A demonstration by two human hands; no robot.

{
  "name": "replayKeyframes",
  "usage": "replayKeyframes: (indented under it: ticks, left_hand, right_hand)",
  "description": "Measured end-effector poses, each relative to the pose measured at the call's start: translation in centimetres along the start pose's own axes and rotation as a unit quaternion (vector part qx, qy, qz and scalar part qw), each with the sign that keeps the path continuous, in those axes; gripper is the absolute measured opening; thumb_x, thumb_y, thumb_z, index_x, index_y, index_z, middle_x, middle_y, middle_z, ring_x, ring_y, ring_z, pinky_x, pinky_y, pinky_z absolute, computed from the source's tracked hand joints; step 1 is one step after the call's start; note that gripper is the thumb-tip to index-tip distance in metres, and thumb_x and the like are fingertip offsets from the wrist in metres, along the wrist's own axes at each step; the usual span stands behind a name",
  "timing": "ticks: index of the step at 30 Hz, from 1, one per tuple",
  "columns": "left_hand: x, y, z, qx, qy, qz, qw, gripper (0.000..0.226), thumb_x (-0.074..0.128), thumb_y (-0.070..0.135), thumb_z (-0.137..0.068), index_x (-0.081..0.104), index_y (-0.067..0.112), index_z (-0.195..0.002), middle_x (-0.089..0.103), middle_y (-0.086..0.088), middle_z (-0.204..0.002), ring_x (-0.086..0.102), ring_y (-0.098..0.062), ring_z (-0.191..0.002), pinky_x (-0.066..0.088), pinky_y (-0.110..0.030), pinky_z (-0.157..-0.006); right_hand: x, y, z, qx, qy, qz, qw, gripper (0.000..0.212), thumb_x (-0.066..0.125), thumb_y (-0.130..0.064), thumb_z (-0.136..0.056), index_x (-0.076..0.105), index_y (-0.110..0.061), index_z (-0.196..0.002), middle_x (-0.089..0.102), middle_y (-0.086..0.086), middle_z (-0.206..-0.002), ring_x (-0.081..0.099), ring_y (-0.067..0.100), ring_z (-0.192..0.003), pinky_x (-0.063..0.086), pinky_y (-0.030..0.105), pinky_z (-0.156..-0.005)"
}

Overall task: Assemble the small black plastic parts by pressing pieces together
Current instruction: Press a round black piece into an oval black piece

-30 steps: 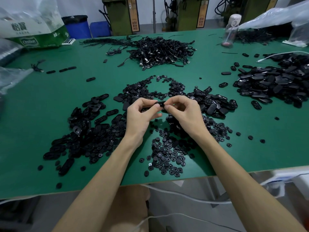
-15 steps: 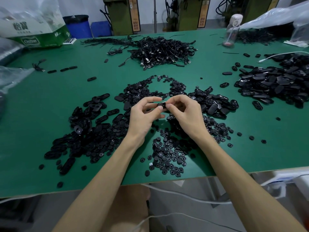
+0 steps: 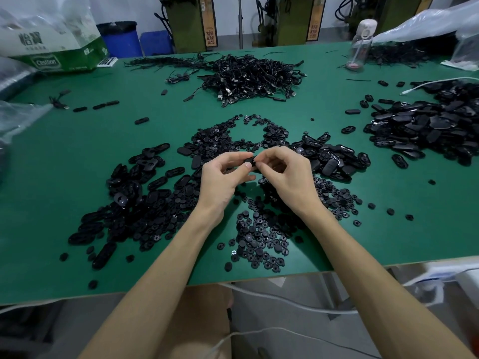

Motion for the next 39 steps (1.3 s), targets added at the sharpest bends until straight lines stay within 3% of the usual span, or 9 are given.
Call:
replayKeyframes:
  ticks: [10, 15, 23, 30, 34, 39]
  left_hand:
    - [0.3, 0.0, 0.1, -0.001, -0.012, -0.026, 1.0, 0.019, 0.071, -0.004, -0.093, 0.073, -0.001, -0.112, 0.077, -0.012, -0.101, 0.076, -0.019, -0.095, 0.062, -0.029, -0.079]
    - [0.3, 0.1, 0.2, 0.001, -0.01, -0.018, 1.0, 0.016, 0.067, -0.005, -0.095, 0.071, -0.003, -0.111, 0.078, -0.013, -0.1, 0.077, -0.022, -0.091, 0.06, -0.026, -0.077]
    - [0.4, -0.1, 0.3, 0.006, -0.021, -0.044, 0.999, 0.016, 0.071, -0.001, -0.094, 0.068, -0.004, -0.11, 0.078, -0.014, -0.095, 0.078, -0.025, -0.088, 0.062, -0.03, -0.078]
    - [0.3, 0.0, 0.3, 0.003, -0.017, -0.048, 0.999, 0.018, 0.072, 0.0, -0.094, 0.067, -0.006, -0.11, 0.078, -0.015, -0.093, 0.078, -0.028, -0.083, 0.062, -0.033, -0.074]
    - [0.3, -0.1, 0.2, -0.009, -0.012, -0.051, 0.999, 0.016, 0.071, -0.003, -0.093, 0.068, -0.006, -0.109, 0.077, -0.019, -0.097, 0.077, -0.029, -0.087, 0.063, -0.037, -0.079]
    - [0.2, -0.3, 0.2, -0.016, 0.015, -0.08, 0.997, 0.015, 0.07, -0.005, -0.091, 0.07, -0.002, -0.106, 0.076, -0.017, -0.096, 0.076, -0.026, -0.084, 0.062, -0.033, -0.082]
  right_hand:
    - [-0.1, 0.2, 0.0, 0.007, 0.007, -0.007, 1.0, 0.009, 0.079, -0.009, -0.089, 0.073, -0.011, -0.095, 0.071, 0.0, -0.089, 0.062, 0.005, -0.076, 0.048, 0.015, -0.071]
    - [-0.6, 0.5, -0.1, 0.026, 0.034, 0.003, 0.999, 0.023, 0.085, -0.022, -0.085, 0.067, -0.018, -0.099, 0.063, 0.0, -0.091, 0.052, 0.008, -0.074, 0.042, 0.016, -0.068]
    - [-0.2, 1.3, -0.1, 0.057, 0.01, -0.043, 0.997, 0.014, 0.085, -0.018, -0.084, 0.071, -0.015, -0.088, 0.07, -0.007, -0.078, 0.061, 0.002, -0.069, 0.047, 0.015, -0.065]
    - [0.1, 1.2, -0.1, 0.053, -0.009, -0.063, 0.997, 0.006, 0.079, -0.012, -0.09, 0.076, -0.011, -0.096, 0.074, -0.005, -0.083, 0.069, 0.008, -0.076, 0.058, 0.028, -0.072]
    - [0.1, 0.8, 0.0, 0.045, -0.013, -0.059, 0.997, 0.005, 0.077, -0.009, -0.091, 0.076, -0.009, -0.096, 0.076, 0.001, -0.086, 0.071, 0.016, -0.079, 0.06, 0.033, -0.074]
    - [0.4, 0.1, 0.2, 0.021, -0.02, -0.028, 0.999, 0.005, 0.078, -0.01, -0.09, 0.073, -0.008, -0.091, 0.073, -0.002, -0.082, 0.065, 0.006, -0.071, 0.051, 0.018, -0.067]
Point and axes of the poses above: each hand's wrist, its own z-axis away from the middle knuckle, its own x-axis out of the palm, y = z × x, the point moved 6 cm from there along -z, towards the middle knuckle
